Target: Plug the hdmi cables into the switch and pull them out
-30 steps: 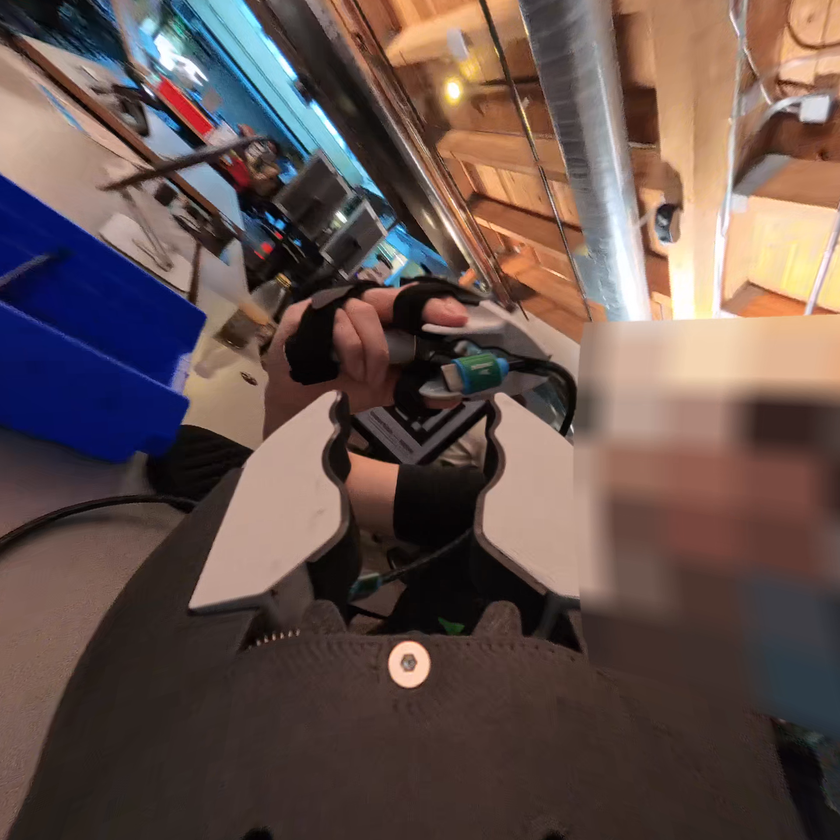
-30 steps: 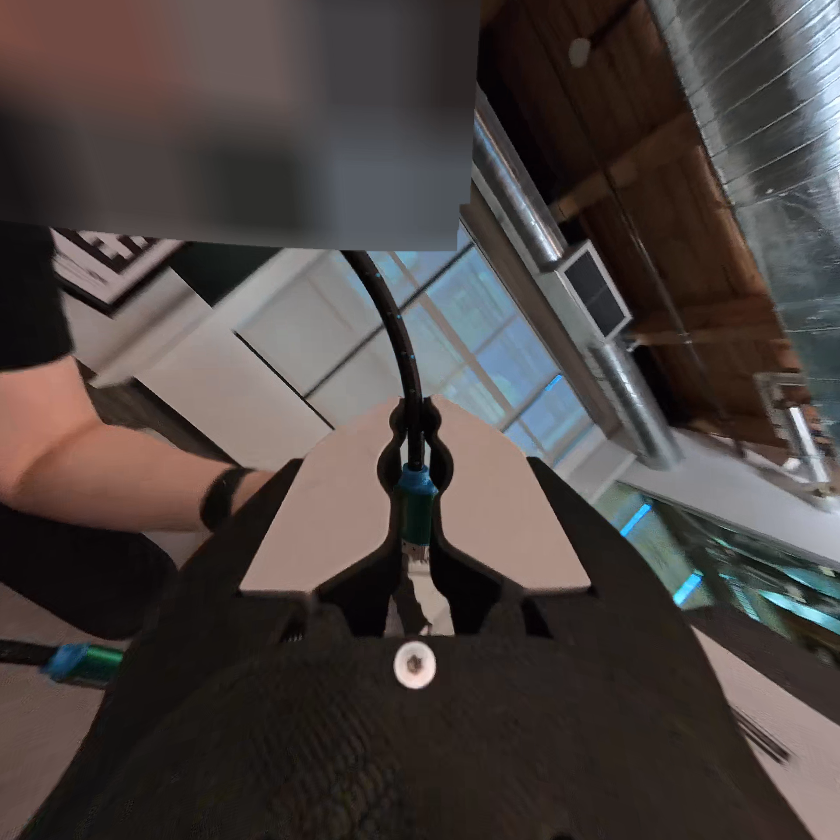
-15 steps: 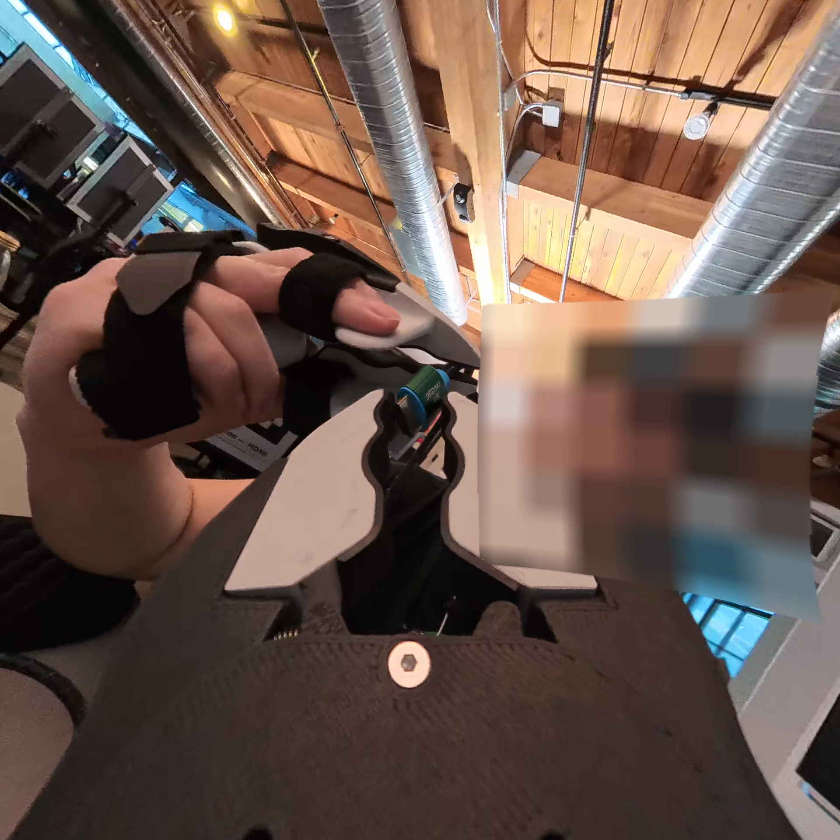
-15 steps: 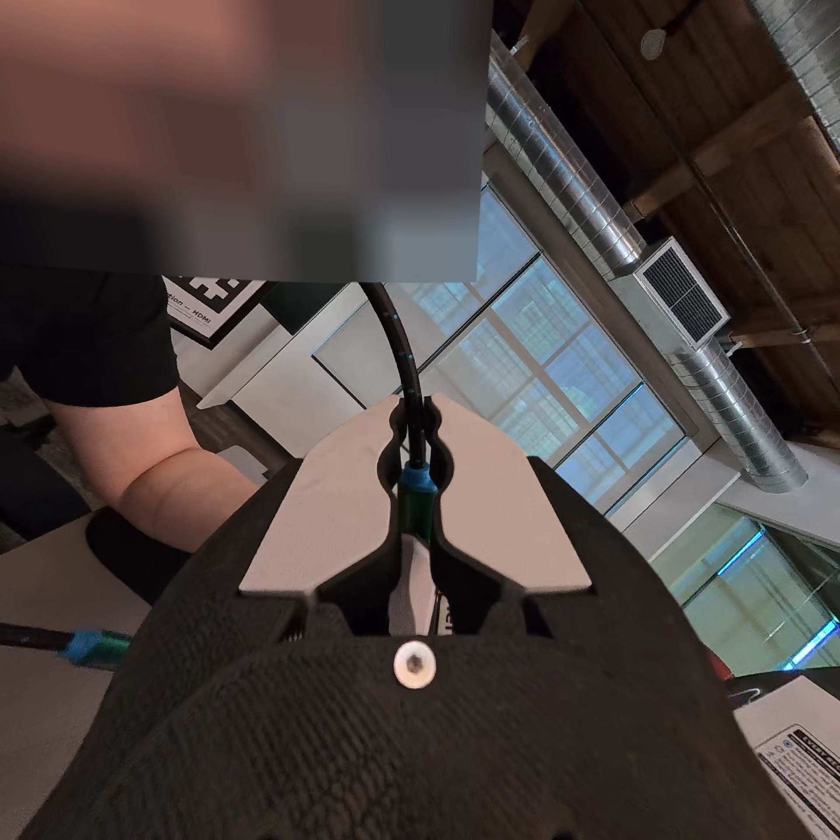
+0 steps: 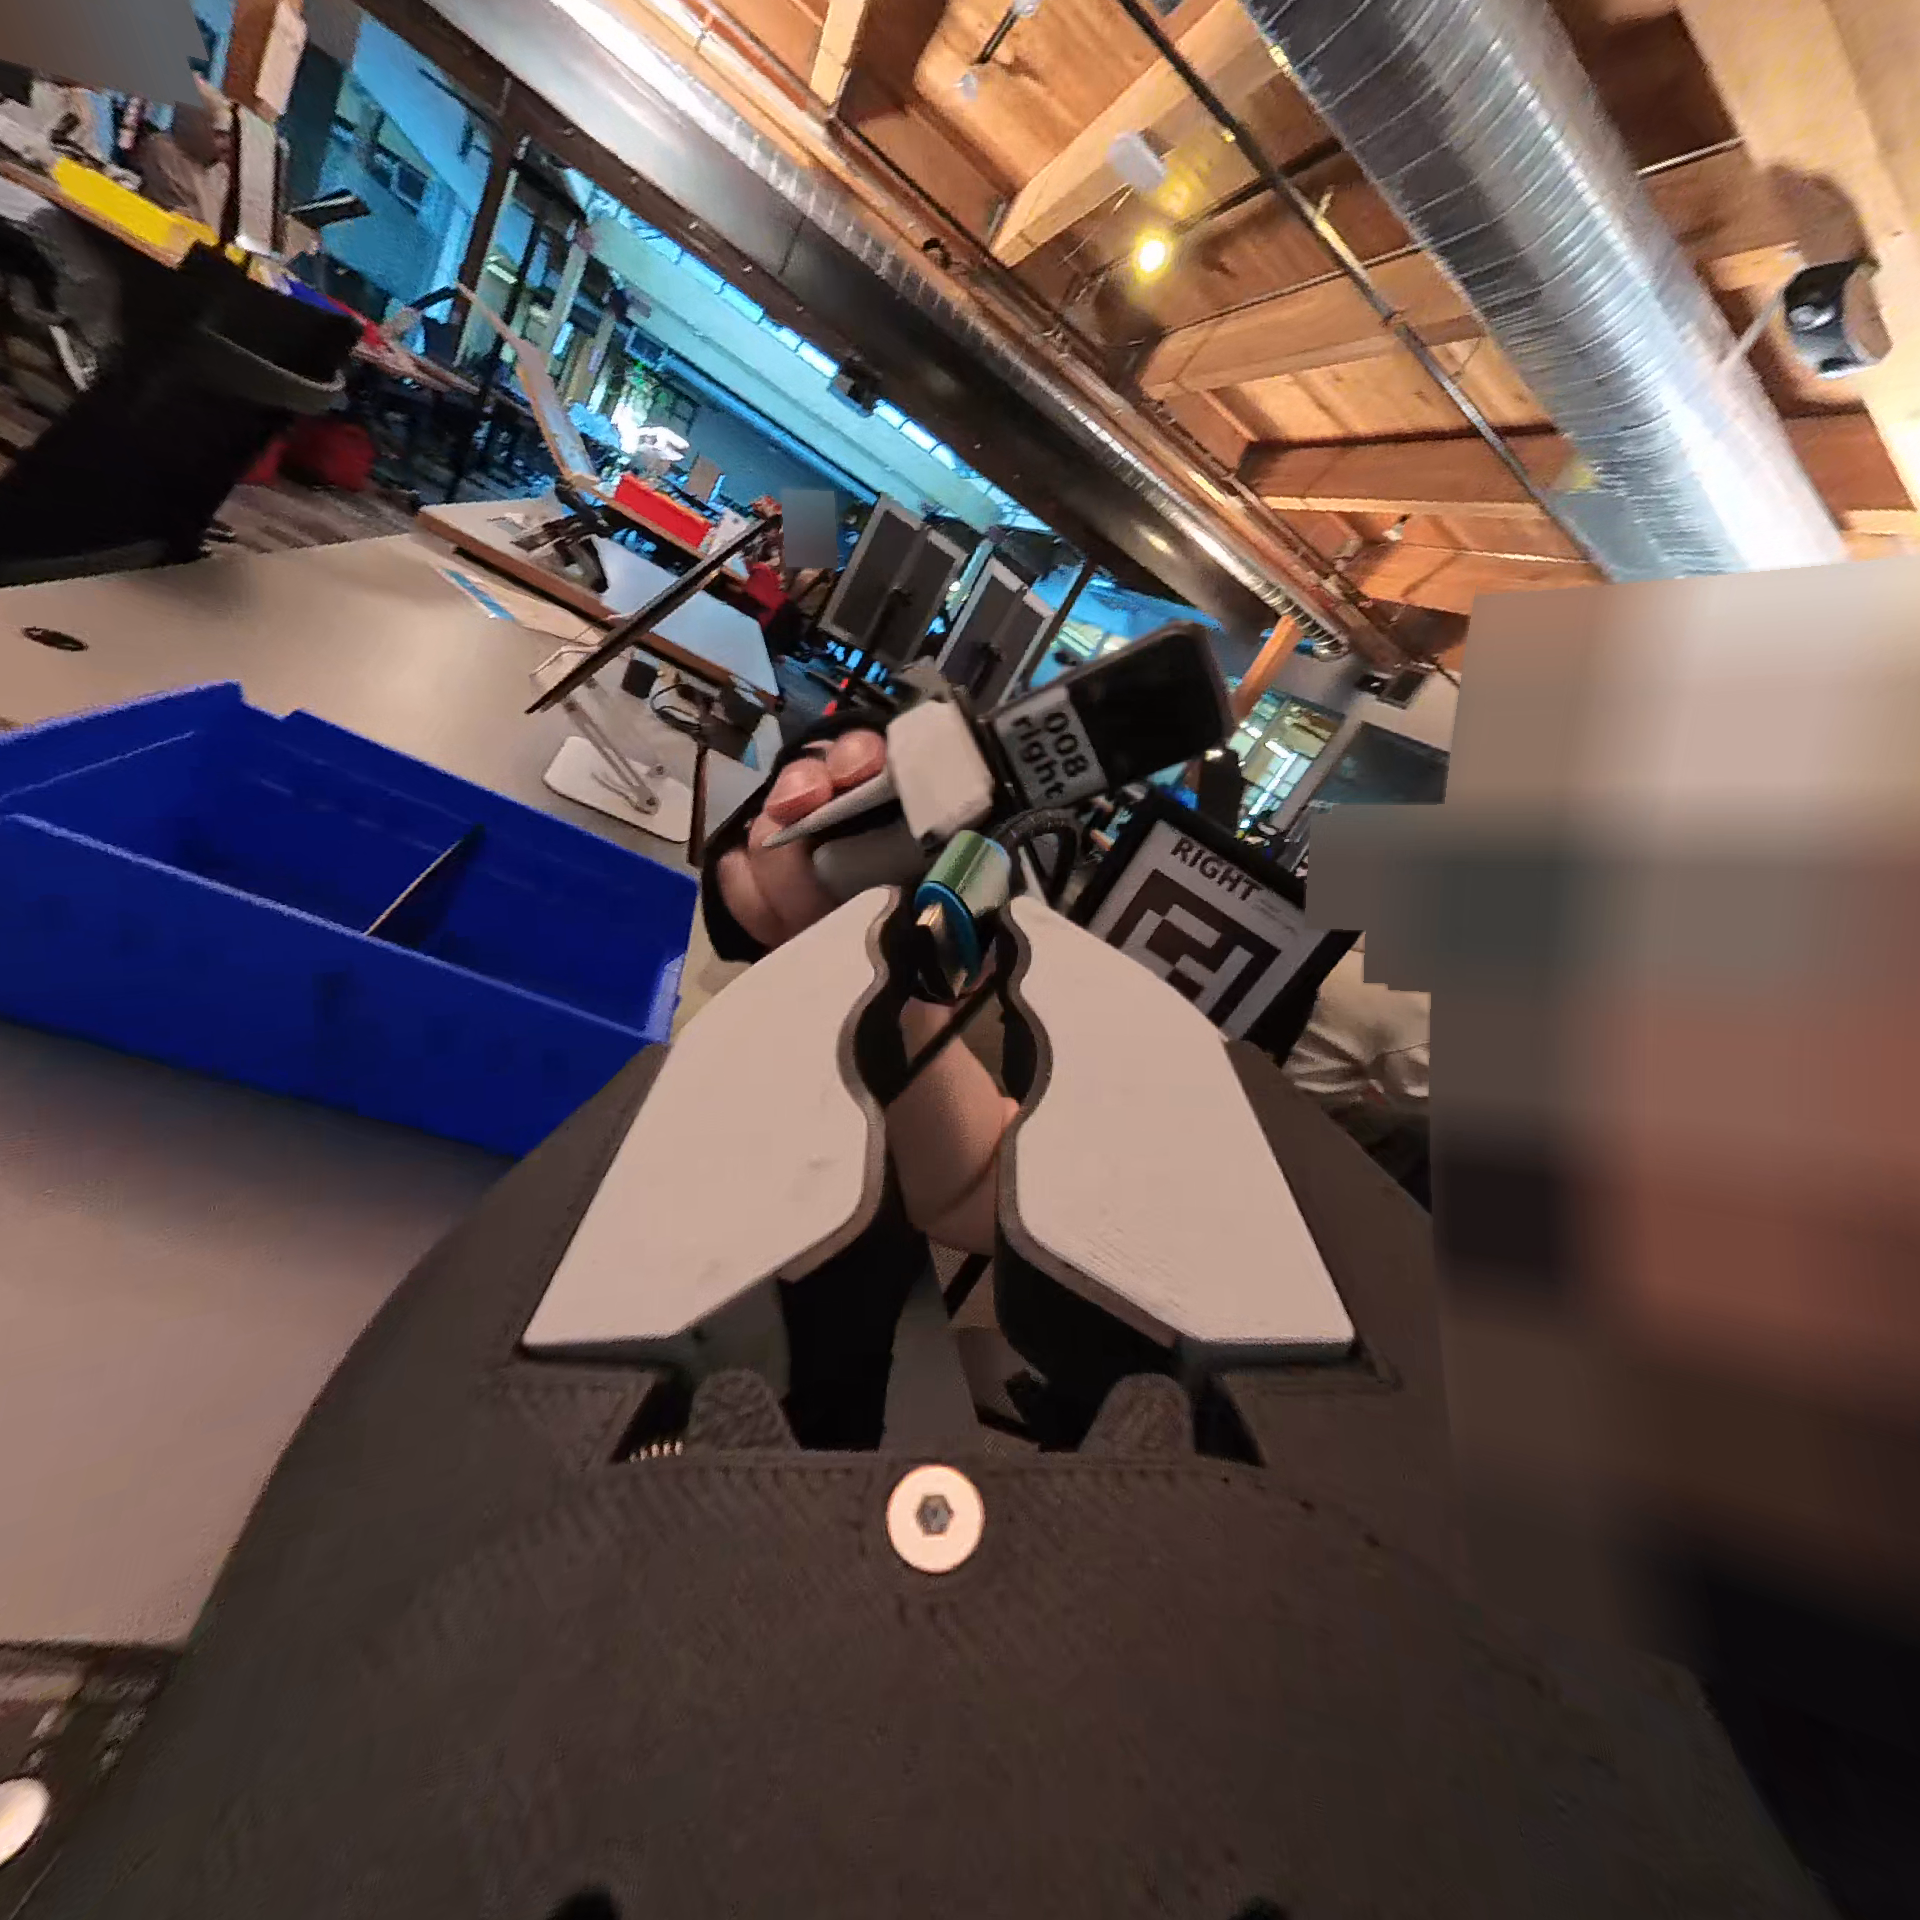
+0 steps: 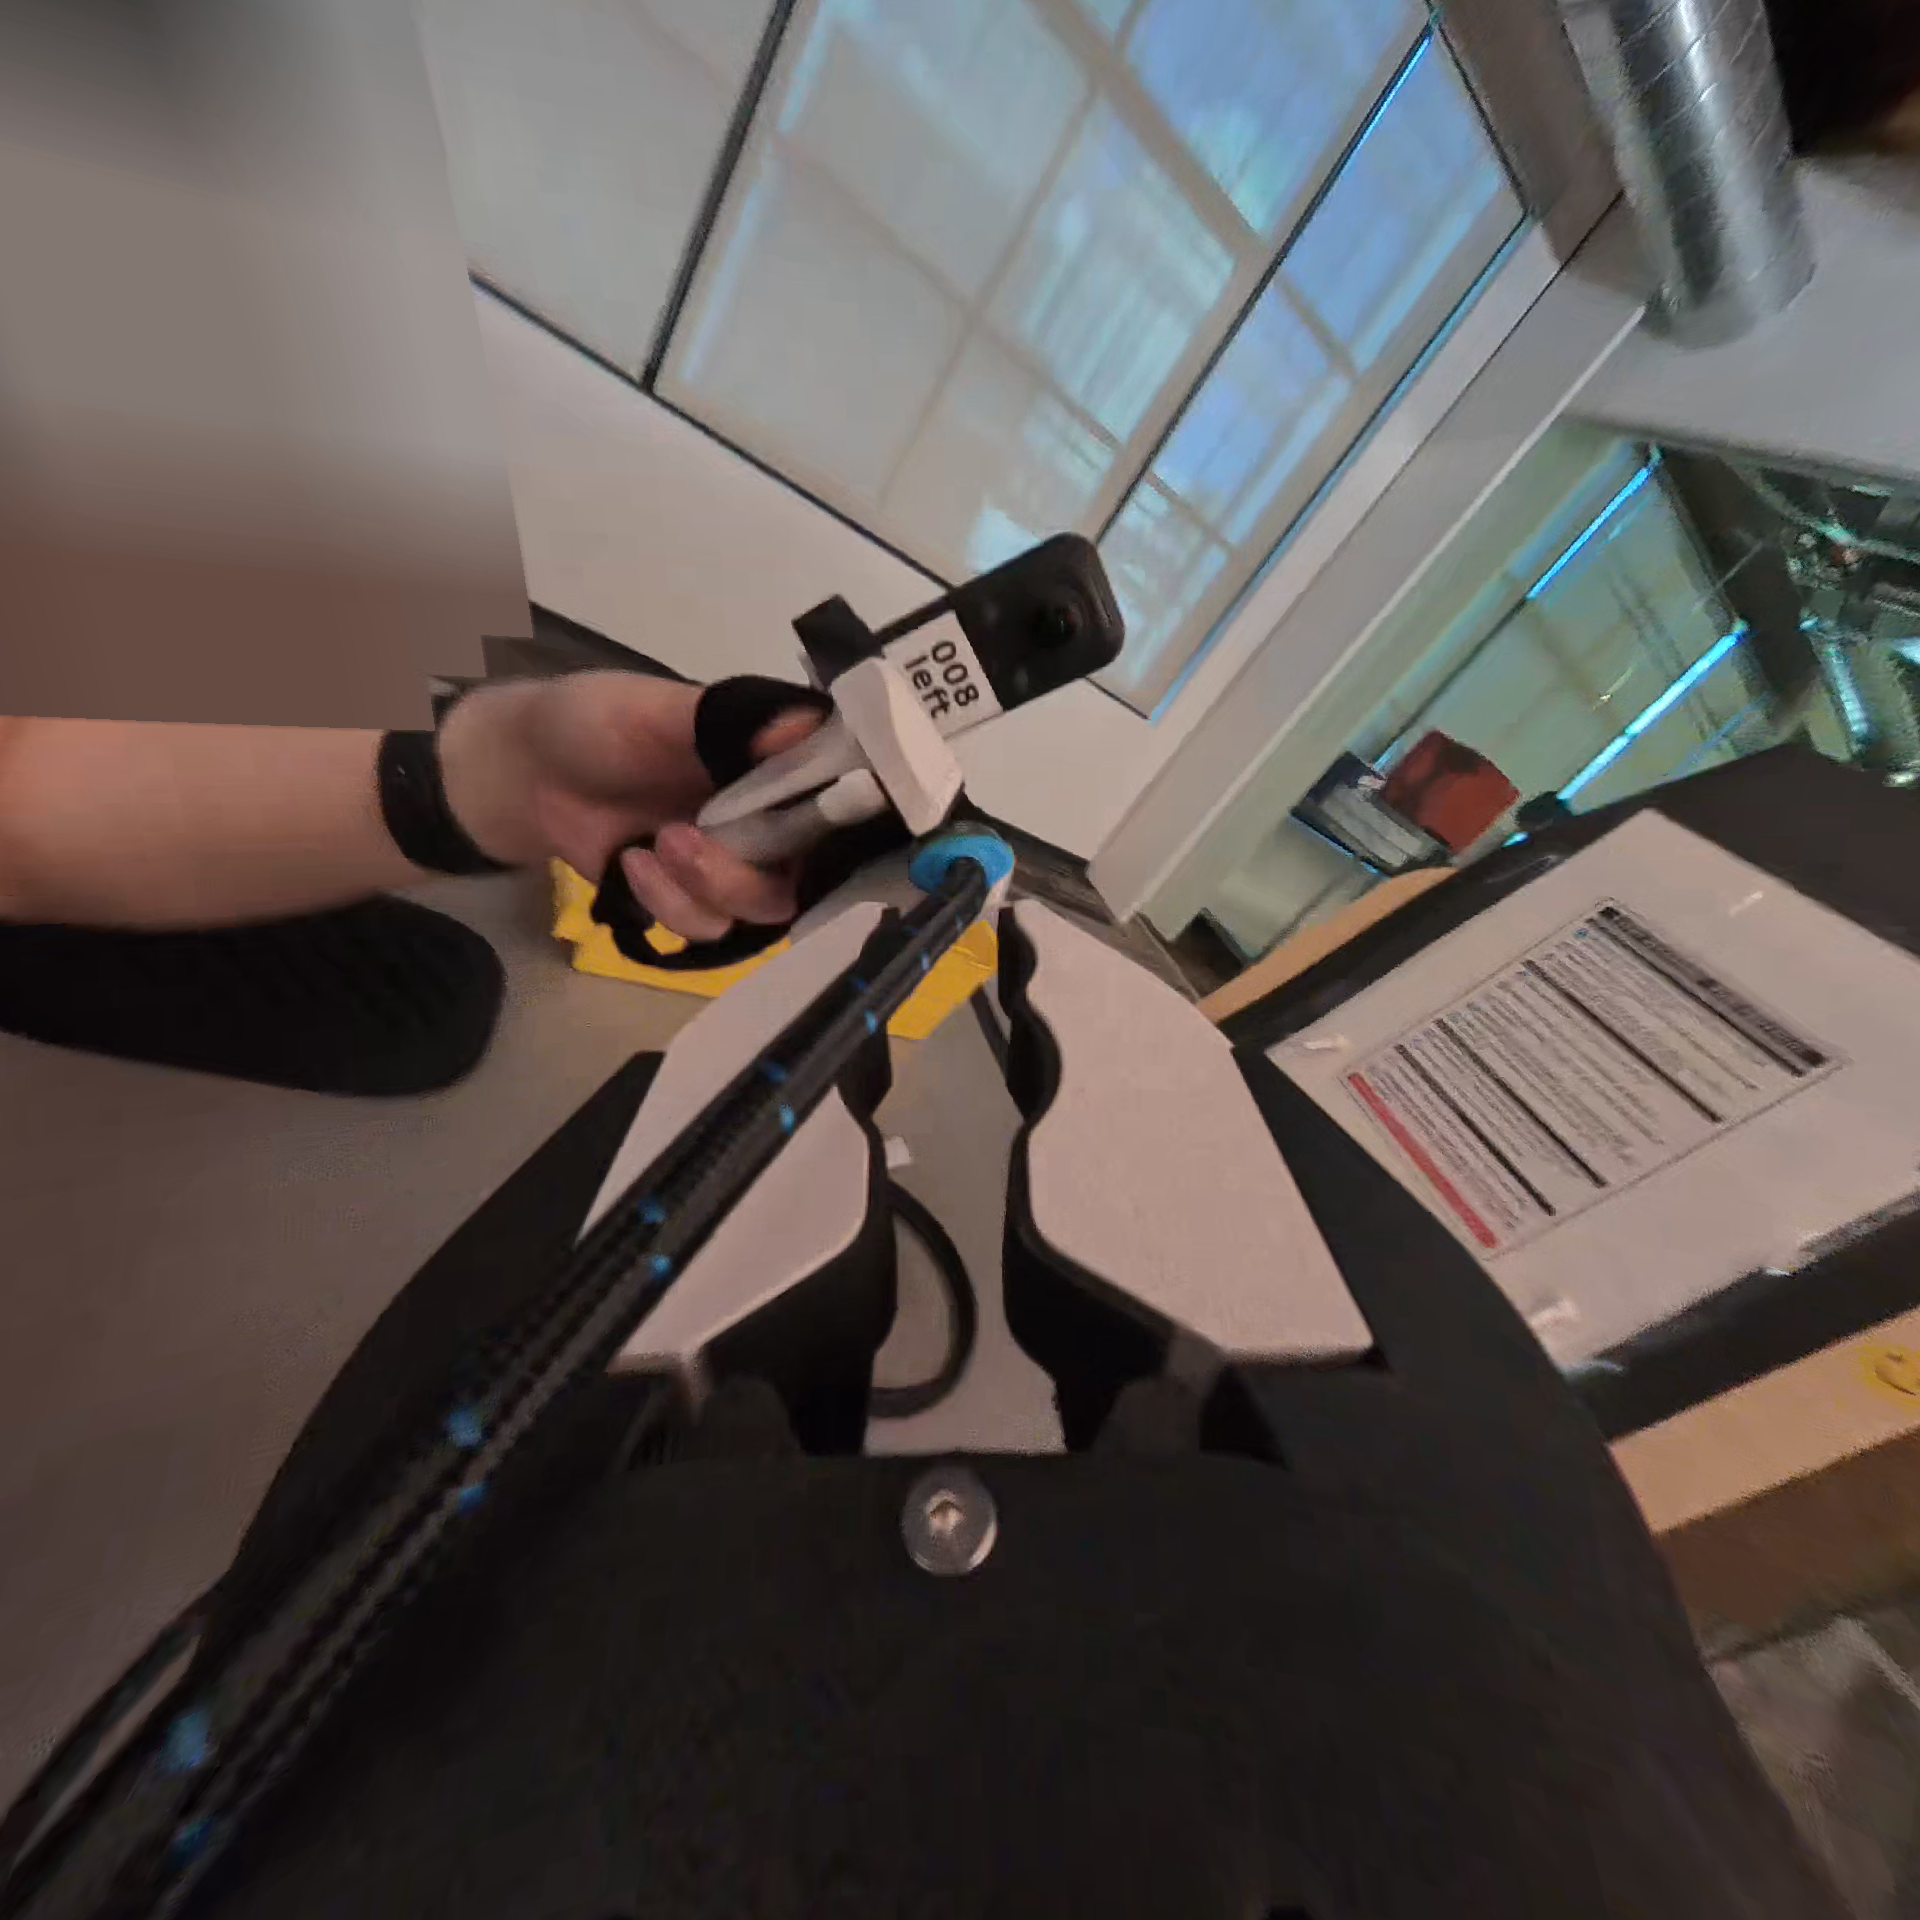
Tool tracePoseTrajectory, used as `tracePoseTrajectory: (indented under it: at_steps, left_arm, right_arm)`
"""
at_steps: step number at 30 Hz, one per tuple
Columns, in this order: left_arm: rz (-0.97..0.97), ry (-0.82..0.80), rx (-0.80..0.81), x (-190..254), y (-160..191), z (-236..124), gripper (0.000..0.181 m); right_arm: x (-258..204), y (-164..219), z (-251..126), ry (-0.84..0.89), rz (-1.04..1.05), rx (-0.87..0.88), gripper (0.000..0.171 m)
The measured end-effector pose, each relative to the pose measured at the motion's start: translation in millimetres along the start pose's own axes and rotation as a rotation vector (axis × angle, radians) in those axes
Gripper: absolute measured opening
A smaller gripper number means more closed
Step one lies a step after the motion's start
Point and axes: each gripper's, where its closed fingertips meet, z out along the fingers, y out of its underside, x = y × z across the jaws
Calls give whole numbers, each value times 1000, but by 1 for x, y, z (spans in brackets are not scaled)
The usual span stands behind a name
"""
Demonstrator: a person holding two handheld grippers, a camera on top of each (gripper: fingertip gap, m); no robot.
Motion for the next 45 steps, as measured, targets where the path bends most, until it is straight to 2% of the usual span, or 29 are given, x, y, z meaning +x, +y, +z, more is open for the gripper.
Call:
tracePoseTrajectory:
  at_steps: [1, 4, 16, 28, 30, 33, 36, 40, 43, 45]
  left_arm:
    - [-2, -18, -13, -2, 1, -1, 14]
    - [-37, -33, -26, -6, 4, -2, 14]
    - [-88, -65, -56, -19, 11, -2, 15]
    - [-112, -82, -59, -24, 13, -3, 15]
    - [-109, -80, -53, -25, 12, -3, 26]
    - [-39, -109, -63, -25, 6, -7, 42]
    - [105, -217, -47, -29, -9, -30, 58]
    - [263, -394, -148, -50, -3, -62, 58]
    - [251, -424, -207, -65, 10, -70, 64]
    - [253, -505, -300, -87, 26, -75, 70]
  right_arm:
    - [-1, -1, 0, 7, -29, 4, 17]
    - [-1, -8, -2, 14, -4, 57, 16]
    - [1, 13, -4, 1, -41, -100, 11]
    - [3, 21, -2, 14, -73, -115, 8]
    - [3, 21, -3, 16, -87, -117, 8]
    - [2, 19, -4, -18, -44, -73, 8]
    - [4, 8, -16, -130, 152, 76, 8]
    - [8, -18, -46, -385, 477, 365, 8]
    - [16, -24, -60, -451, 584, 481, 8]
    - [20, -21, -62, -446, 598, 494, 8]
